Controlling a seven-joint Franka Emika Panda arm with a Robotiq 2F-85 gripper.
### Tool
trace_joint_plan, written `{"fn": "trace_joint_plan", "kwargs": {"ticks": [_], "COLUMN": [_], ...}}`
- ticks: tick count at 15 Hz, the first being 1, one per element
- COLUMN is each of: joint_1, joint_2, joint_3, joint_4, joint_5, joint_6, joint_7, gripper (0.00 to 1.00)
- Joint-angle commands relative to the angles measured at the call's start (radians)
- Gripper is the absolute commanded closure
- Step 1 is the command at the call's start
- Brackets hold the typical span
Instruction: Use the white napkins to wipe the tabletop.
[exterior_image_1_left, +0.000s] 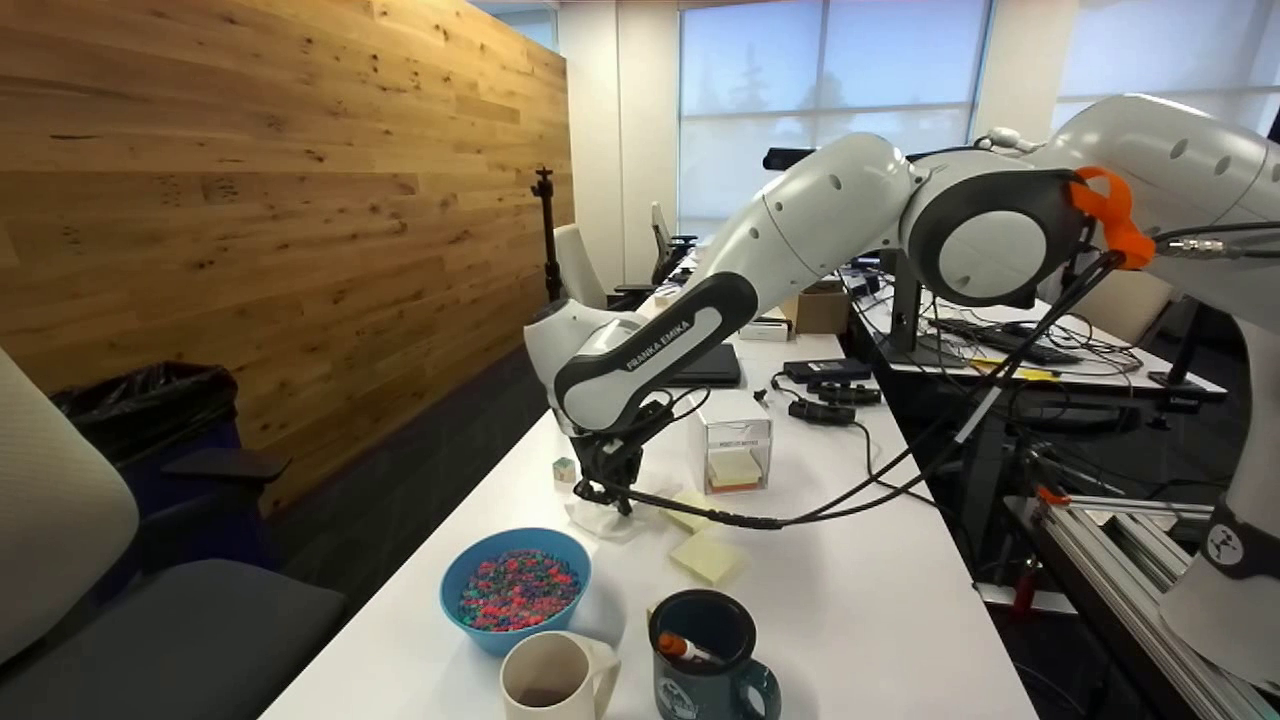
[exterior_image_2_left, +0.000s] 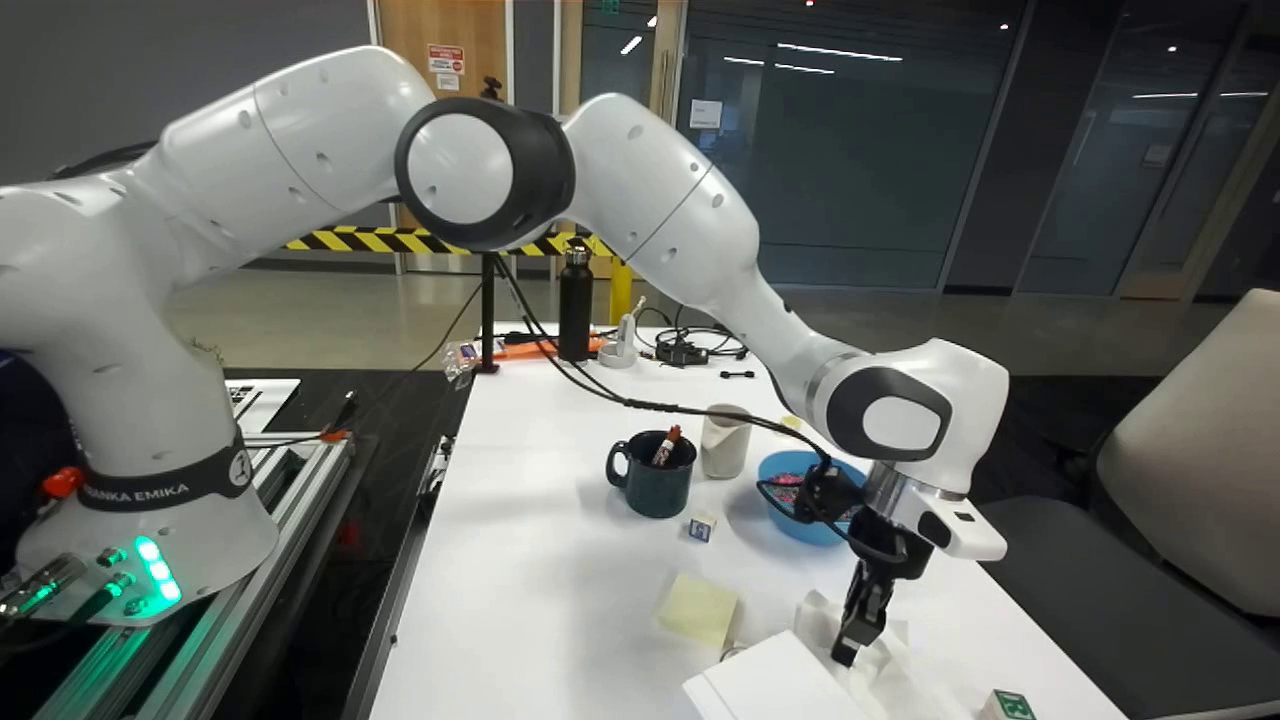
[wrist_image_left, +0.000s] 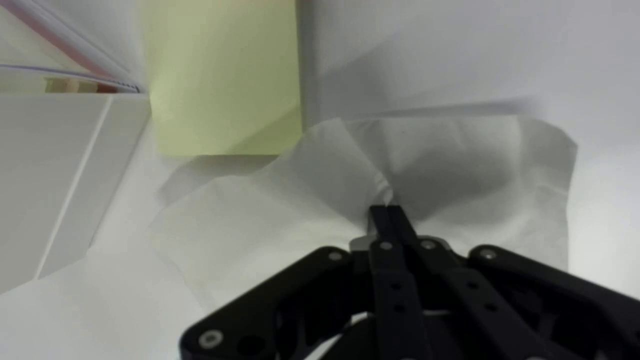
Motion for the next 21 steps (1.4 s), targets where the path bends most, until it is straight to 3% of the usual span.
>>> {"fn": "trace_joint_plan", "kwargs": {"ticks": [1, 11, 14, 21], "joint_1": [0.034, 0.105, 0.106, 0.077], "joint_2": [-0.051, -0.197, -0.187, -0.087], "joint_3": [0.017, 0.011, 0.005, -0.006], "joint_4": [-0.117, -0.407, -0.388, -0.205], "joint_5": [-0.016, -0.100, -0.094, -0.052], "joint_6": [0.053, 0.208, 0.199, 0.120], "joint_7": [-0.062, -0.184, -0.159, -0.068], "gripper": [1.00, 1.00, 1.00, 1.00]}}
